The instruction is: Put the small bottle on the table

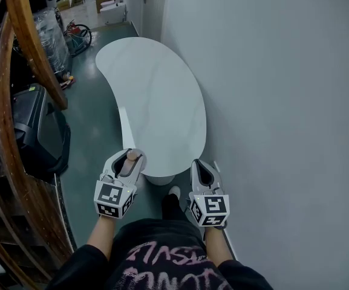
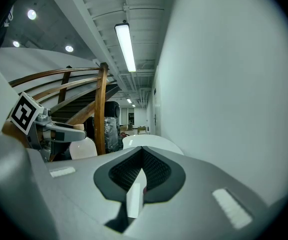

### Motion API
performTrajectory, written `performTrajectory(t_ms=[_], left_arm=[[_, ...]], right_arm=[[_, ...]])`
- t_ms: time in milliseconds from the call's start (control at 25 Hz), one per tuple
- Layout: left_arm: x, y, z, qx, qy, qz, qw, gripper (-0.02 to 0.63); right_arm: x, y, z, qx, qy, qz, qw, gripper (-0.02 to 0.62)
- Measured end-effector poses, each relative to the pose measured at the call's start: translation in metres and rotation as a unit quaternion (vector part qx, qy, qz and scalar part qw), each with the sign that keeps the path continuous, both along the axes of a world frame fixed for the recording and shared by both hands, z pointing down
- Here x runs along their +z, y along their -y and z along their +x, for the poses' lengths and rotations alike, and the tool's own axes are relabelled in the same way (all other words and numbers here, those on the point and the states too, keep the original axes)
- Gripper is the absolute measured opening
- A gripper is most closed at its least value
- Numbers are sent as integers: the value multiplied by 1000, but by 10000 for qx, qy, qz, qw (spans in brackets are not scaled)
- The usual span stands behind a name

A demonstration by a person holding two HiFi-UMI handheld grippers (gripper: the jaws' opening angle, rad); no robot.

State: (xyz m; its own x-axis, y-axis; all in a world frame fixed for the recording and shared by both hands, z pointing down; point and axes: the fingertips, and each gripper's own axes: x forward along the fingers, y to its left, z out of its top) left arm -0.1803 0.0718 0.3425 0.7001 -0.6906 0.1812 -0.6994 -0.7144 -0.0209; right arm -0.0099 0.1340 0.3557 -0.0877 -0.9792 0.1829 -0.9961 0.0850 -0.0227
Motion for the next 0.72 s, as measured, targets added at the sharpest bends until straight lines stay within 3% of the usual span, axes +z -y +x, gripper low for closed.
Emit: performTrajectory(t_ms=[720], left_arm=[[15,45,31,-132,190,-125,9997,152]], right_arm=[[22,51,35,-94,245,-122,9996,11]])
